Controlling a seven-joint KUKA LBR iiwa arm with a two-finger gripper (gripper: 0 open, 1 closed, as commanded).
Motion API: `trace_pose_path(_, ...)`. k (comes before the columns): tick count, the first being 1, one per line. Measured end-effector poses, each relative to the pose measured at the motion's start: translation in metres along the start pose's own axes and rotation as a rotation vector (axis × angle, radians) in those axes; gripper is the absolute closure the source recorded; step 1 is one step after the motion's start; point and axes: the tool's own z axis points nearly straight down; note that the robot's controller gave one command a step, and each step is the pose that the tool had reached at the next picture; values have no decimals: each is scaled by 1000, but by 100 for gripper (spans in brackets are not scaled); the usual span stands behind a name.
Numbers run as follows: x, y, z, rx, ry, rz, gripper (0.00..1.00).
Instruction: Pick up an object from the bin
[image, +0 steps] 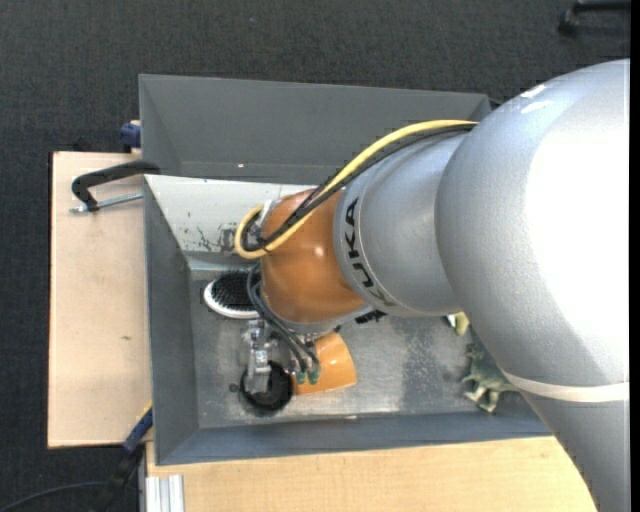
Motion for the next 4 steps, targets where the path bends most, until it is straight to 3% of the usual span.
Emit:
trace_pose_path(1,0,-1,1,1,2,0,0)
trace_pose_path(2,-17,-40,13,-3,6,19,0)
trace_pose_path(3,-18,-40,14,-1,-1,15,100)
trace_pose_path(4,3,-14,-146,-1,-11,-57,100)
